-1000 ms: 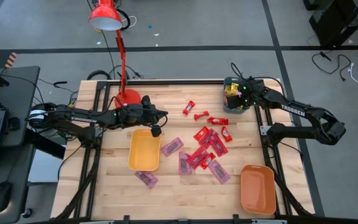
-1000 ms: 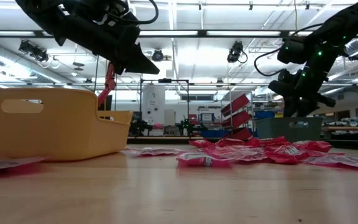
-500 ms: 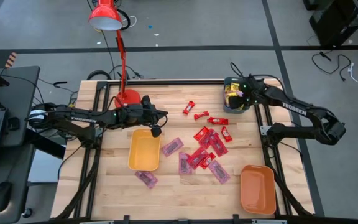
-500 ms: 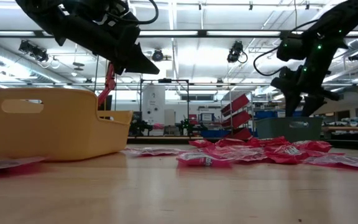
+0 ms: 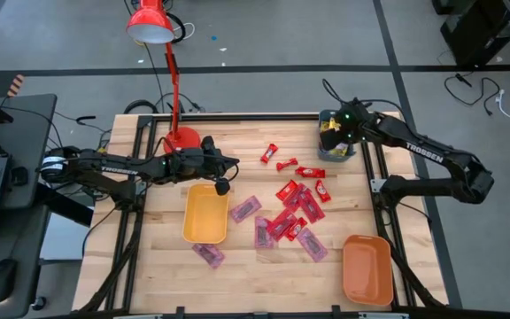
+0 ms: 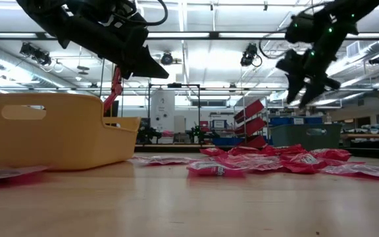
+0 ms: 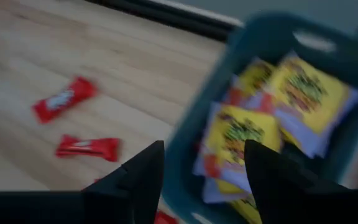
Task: Sort candy
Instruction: Put the red candy pack into the yellow bin
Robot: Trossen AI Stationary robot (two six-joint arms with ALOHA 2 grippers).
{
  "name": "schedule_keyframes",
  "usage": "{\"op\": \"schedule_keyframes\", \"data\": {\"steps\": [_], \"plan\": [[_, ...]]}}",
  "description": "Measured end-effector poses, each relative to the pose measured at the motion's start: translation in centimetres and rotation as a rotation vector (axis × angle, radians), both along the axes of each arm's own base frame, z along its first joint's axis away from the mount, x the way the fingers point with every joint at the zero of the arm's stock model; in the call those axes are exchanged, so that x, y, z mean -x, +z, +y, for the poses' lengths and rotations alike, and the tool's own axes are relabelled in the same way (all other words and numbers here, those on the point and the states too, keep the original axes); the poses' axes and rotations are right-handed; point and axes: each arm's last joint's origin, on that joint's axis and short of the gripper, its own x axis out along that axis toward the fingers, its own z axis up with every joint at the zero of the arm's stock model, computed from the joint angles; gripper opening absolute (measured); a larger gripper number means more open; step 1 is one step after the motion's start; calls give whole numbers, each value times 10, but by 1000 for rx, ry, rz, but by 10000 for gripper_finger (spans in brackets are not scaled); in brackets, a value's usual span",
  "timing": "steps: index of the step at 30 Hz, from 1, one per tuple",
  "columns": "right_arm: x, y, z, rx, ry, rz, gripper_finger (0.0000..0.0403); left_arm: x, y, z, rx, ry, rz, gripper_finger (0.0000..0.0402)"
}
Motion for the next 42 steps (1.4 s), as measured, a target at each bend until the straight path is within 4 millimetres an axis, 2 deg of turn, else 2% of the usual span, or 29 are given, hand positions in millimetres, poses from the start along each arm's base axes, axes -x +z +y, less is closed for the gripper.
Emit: {"op": "schedule_keyframes", "data": {"steps": [5,11,15,23,28,36,42], "plan": [[-19,16,14,105,217,2,197,0,0,0,-1,0,6,15],[-42,17,49,215,583,67,190,0,-1,0,-3,-2,16,15],[-52,19,69,257,721,56,190,1,-3,0,-1,-2,36,15],[-67,26,94,287,784,-75,186,1,-3,-1,2,-11,40,15],[-82,23,107,304,839,-125,185,0,-4,-3,19,-114,43,15],[-112,-2,121,292,898,-81,182,2,-8,-6,28,-182,93,15],[-126,-27,129,230,936,5,181,4,-13,-6,34,-185,154,15]]}}
